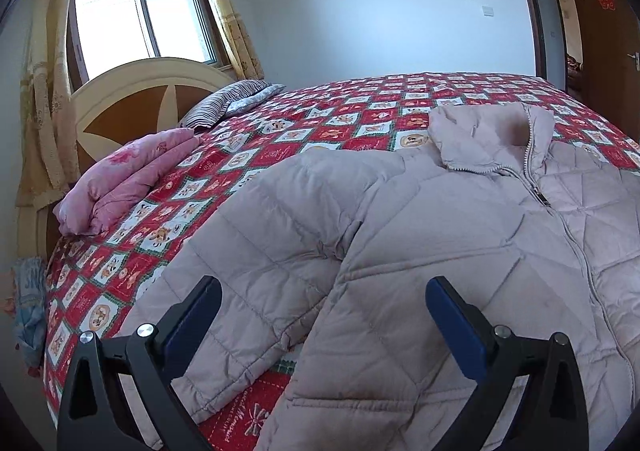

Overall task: Fold large clothes
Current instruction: 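Lift the sleeve with the right tool and fold it across the jacket body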

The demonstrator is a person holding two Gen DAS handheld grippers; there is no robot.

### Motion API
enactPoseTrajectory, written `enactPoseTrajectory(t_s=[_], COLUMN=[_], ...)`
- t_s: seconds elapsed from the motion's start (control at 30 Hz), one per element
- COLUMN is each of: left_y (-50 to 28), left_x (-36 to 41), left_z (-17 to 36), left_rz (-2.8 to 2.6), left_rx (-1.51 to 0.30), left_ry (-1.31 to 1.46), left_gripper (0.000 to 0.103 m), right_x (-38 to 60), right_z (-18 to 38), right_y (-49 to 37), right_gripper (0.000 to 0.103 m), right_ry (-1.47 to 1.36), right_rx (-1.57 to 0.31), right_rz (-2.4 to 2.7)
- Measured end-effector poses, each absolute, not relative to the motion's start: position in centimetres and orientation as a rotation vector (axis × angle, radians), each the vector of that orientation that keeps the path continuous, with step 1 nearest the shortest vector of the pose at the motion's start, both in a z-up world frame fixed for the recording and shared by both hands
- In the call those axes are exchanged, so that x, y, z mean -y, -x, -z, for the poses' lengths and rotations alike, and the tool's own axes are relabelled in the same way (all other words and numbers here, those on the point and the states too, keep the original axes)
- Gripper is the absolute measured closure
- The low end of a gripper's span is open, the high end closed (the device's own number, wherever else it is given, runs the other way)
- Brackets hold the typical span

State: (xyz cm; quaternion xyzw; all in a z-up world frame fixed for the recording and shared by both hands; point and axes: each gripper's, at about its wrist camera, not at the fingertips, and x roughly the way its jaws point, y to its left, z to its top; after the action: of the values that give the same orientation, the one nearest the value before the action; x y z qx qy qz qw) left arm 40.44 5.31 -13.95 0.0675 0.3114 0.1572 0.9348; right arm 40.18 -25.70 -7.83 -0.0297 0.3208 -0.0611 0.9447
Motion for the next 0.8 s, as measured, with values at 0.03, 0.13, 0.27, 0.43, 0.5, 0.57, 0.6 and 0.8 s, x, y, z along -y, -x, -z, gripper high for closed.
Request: enactPoseTrajectory(t_s=[0.03, 0.13, 0.27, 0.43, 0.5, 0.57, 0.6, 0.8], left_y=[-40.7, -41.2, -41.7, -42.1, -42.3, -42.3, -42.3, -42.2], left_x=[-5.5, -6.0, -6.8, -7.2, -7.3, -7.5, -7.6, -8.3], left_z=[13.9, 13.8, 14.2, 14.6, 14.7, 14.7, 14.6, 14.5], left_rz=[-0.325, -0.333, -0.315, -0.292, -0.291, -0.292, -0.293, -0.311], left_rx=[-0.635, -0.635, -0.653, -0.664, -0.668, -0.669, -0.671, -0.666], left_ry=[-0.136, -0.131, -0.1, -0.08, -0.076, -0.072, -0.069, -0.074], left_gripper=[0.001, 0.001, 0.001, 0.001, 0.001, 0.001, 0.001, 0.001], right_x=[24.9, 22.6, 19.0, 14.4, 12.7, 11.2, 10.5, 7.2], right_z=[7.9, 8.0, 8.7, 10.1, 11.0, 11.9, 12.4, 14.9], right_y=[-40.5, -41.5, -43.2, -45.0, -45.6, -46.2, -46.5, -47.5], right_gripper=[0.092, 0.092, 0.092, 0.092, 0.092, 0.092, 0.092, 0.092], right_ry=[0.069, 0.099, 0.131, 0.157, 0.168, 0.166, 0.165, 0.183], right_rx=[-0.653, -0.652, -0.665, -0.681, -0.686, -0.699, -0.706, -0.734], right_rz=[0.11, 0.063, -0.005, -0.083, -0.109, -0.135, -0.147, -0.204])
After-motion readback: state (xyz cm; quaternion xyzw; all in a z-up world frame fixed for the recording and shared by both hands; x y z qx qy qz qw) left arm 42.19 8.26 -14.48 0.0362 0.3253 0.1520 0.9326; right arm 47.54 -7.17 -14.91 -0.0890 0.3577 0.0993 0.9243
